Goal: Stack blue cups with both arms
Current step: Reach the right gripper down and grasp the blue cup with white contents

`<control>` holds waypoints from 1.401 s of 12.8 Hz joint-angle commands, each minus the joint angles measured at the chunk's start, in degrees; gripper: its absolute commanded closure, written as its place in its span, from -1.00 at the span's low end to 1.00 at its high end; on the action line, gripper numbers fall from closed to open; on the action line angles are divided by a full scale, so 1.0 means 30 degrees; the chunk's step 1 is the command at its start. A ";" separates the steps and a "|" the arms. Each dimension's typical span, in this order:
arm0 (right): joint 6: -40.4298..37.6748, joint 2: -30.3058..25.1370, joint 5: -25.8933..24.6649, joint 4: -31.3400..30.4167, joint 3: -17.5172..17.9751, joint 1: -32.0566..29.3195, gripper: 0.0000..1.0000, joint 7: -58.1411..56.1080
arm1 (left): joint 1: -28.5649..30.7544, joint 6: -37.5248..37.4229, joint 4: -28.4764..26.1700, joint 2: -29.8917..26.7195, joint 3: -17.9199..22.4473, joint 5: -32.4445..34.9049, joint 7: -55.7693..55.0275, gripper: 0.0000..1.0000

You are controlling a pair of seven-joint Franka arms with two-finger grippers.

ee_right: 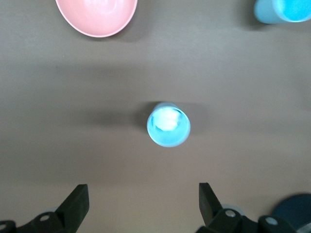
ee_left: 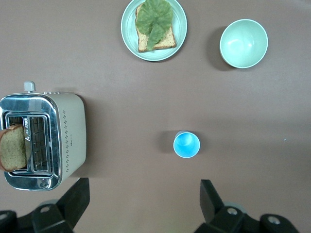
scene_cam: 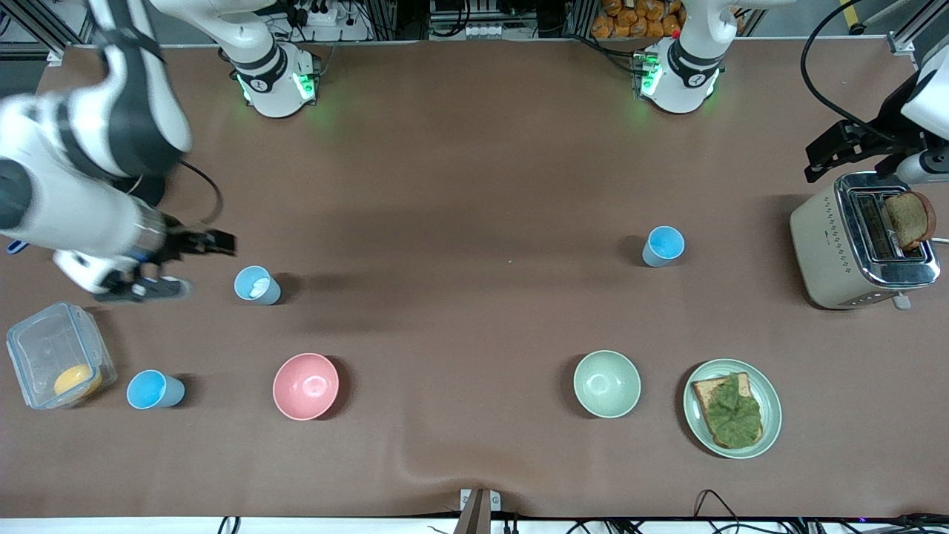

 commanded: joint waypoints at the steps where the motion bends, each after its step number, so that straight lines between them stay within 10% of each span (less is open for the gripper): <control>1: 0.3847 -0.0306 -0.0806 -0.3202 0.0000 0.0317 -1.00 0.0679 | 0.0110 0.0091 0.0225 0.0071 -0.0103 0.0318 -0.0186 -1.00; 8: 1.0921 0.2152 -0.1513 -0.7109 0.0000 0.0288 -1.00 0.0708 | 0.0110 0.0091 0.0225 0.0071 -0.0103 0.0318 -0.0186 -1.00; 9: 1.1301 0.2620 -0.1542 -0.7110 0.0000 0.0288 -0.67 0.0708 | 0.0110 0.0091 0.0225 0.0071 -0.0103 0.0318 -0.0186 -1.00; 11: 1.1219 0.3093 -0.1542 -0.6964 0.0000 0.0375 0.73 0.0679 | 0.0110 0.0091 0.0254 0.0071 -0.0103 0.0348 -0.0186 -1.00; 12: 1.1072 0.3094 -0.1542 -0.6876 0.0000 0.0346 1.00 0.0650 | 0.0110 0.0091 0.0226 0.0071 -0.0103 0.0348 -0.0186 -1.00; 18: 0.8503 0.3270 -0.1484 -0.5094 0.0029 0.0549 1.00 0.0737 | 0.0110 0.0091 0.0225 0.0071 -0.0103 0.0348 -0.0186 -1.00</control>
